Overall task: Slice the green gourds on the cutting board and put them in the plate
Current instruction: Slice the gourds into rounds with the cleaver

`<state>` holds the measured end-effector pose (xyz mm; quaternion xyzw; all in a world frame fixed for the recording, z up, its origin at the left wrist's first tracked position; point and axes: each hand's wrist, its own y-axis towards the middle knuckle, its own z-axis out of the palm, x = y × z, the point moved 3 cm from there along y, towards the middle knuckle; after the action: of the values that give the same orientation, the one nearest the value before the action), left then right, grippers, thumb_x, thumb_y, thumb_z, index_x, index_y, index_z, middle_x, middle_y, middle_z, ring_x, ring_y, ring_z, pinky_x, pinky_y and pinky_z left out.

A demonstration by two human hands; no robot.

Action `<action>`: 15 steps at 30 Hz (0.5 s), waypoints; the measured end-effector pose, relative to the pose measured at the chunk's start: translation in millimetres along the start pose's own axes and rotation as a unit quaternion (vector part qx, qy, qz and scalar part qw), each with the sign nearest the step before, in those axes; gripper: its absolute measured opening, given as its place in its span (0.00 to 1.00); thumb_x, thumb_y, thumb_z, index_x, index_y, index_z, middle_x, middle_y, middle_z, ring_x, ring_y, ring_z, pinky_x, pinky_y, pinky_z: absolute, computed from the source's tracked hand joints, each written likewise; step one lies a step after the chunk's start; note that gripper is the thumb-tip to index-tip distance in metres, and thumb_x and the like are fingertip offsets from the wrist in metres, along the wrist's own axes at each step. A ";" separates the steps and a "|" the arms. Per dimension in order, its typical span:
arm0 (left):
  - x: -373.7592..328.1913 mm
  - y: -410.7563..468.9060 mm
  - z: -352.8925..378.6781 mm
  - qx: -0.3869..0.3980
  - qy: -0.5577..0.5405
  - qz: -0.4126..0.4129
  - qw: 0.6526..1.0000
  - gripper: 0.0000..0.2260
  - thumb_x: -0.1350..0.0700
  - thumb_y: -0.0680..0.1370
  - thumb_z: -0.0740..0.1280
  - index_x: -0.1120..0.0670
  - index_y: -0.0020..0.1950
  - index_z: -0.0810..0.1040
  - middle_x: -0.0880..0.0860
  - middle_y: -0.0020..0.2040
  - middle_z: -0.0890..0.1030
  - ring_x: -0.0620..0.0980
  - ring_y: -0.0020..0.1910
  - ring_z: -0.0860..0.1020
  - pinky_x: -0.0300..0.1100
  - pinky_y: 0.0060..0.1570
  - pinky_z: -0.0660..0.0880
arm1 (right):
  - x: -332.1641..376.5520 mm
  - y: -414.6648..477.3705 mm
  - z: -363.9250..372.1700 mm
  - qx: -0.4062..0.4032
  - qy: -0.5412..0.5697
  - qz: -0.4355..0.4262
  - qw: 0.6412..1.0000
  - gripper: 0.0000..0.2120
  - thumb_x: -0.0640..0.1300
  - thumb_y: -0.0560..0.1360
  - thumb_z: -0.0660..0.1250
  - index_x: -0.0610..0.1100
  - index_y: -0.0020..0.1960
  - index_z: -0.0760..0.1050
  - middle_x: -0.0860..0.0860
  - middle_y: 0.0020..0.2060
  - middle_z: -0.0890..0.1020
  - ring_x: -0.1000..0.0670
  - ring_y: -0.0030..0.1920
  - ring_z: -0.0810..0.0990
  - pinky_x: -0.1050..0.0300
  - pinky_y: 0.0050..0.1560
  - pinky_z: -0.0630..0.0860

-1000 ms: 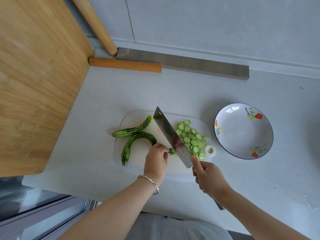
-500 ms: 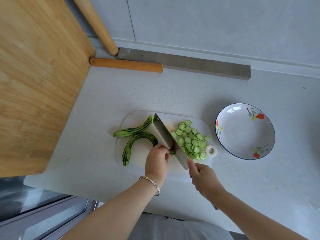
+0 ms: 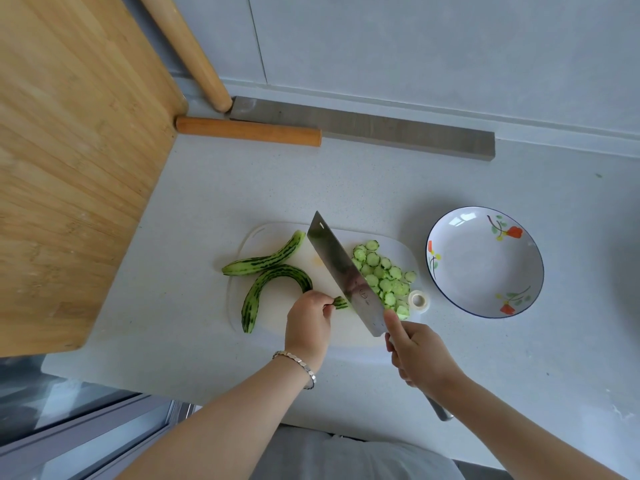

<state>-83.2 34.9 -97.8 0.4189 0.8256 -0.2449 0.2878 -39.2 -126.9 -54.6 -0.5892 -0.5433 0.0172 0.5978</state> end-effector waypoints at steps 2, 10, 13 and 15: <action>0.6 0.8 -0.2 -0.005 0.005 0.001 1.000 0.04 0.68 0.72 0.69 0.63 0.42 0.83 0.57 0.39 0.82 0.53 0.39 0.79 0.37 0.38 0.70 | 0.0 -0.6 1.7 0.001 -0.018 -0.005 1.000 0.25 0.61 0.77 0.55 0.44 0.31 0.65 0.54 0.19 0.66 0.54 0.21 0.61 0.62 0.24 0.61; 1.0 0.5 2.5 -0.002 0.009 -0.007 1.000 0.05 0.68 0.73 0.68 0.63 0.44 0.83 0.56 0.44 0.82 0.52 0.42 0.79 0.33 0.40 0.67 | -1.9 4.3 7.3 -0.007 -0.089 -0.013 0.996 0.24 0.61 0.77 0.53 0.42 0.34 0.65 0.46 0.28 0.67 0.49 0.29 0.64 0.57 0.33 0.63; -0.8 -1.8 1.5 0.002 0.034 -0.002 0.999 0.06 0.67 0.74 0.67 0.61 0.44 0.83 0.56 0.43 0.82 0.54 0.41 0.79 0.36 0.37 0.67 | -9.2 8.0 13.4 -0.006 -0.104 -0.010 0.995 0.25 0.62 0.77 0.53 0.42 0.35 0.64 0.46 0.29 0.66 0.49 0.30 0.63 0.56 0.35 0.62; -1.7 -3.0 0.2 0.003 0.050 0.008 0.999 0.05 0.66 0.73 0.68 0.61 0.45 0.84 0.57 0.42 0.82 0.56 0.39 0.79 0.37 0.35 0.68 | -12.6 9.2 15.9 -0.006 -0.103 -0.010 0.995 0.25 0.63 0.76 0.53 0.42 0.35 0.64 0.46 0.29 0.66 0.49 0.30 0.63 0.56 0.34 0.61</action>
<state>-84.8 32.3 -96.3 0.4380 0.8350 -0.2240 0.2466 -49.3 -121.4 -73.7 -0.5828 -0.6075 0.0684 0.5354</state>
